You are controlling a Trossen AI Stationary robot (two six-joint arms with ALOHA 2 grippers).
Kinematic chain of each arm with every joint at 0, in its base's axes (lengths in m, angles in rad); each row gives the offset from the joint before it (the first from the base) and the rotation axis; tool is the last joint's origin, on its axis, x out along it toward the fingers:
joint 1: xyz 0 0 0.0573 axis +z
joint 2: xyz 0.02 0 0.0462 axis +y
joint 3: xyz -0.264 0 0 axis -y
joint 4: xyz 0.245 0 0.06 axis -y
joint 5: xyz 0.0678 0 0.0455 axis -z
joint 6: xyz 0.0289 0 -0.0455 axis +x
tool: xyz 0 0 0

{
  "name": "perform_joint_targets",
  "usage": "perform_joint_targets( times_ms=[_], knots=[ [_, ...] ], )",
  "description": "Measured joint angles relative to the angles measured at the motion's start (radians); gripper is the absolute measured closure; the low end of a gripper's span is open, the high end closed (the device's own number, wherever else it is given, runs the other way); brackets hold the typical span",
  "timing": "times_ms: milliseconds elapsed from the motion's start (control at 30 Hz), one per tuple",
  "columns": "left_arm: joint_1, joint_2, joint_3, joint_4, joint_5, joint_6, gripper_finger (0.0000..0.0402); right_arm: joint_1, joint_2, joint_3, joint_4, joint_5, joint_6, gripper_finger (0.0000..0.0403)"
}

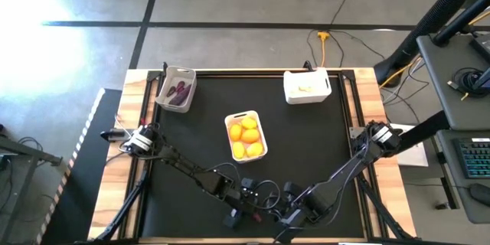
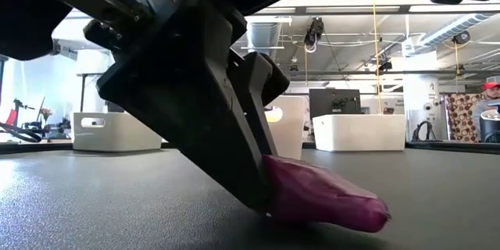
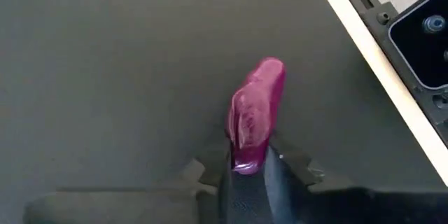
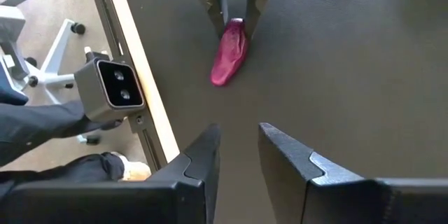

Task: Sort produce into baskets
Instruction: Put the eggplant into the gray bin

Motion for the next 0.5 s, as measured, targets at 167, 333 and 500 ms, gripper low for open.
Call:
perform_joint_targets(
  times_ms=[167, 333, 500],
  knots=[
    [0.002, -0.004, 0.004, -0.024, 0.004, -0.002, 0.0359, -0.001, 0.0, 0.0, 0.003, 0.0, 0.015, 0.0312],
    [0.007, -0.035, 0.003, -0.113, -0.002, -0.003, 0.0361, -0.001, 0.0, 0.0, 0.002, 0.0, 0.034, 0.0317],
    [0.011, -0.105, 0.003, -0.22, -0.031, 0.003, 0.0361, -0.007, -0.001, 0.001, 0.001, 0.003, 0.03, 0.0321]
  ],
)
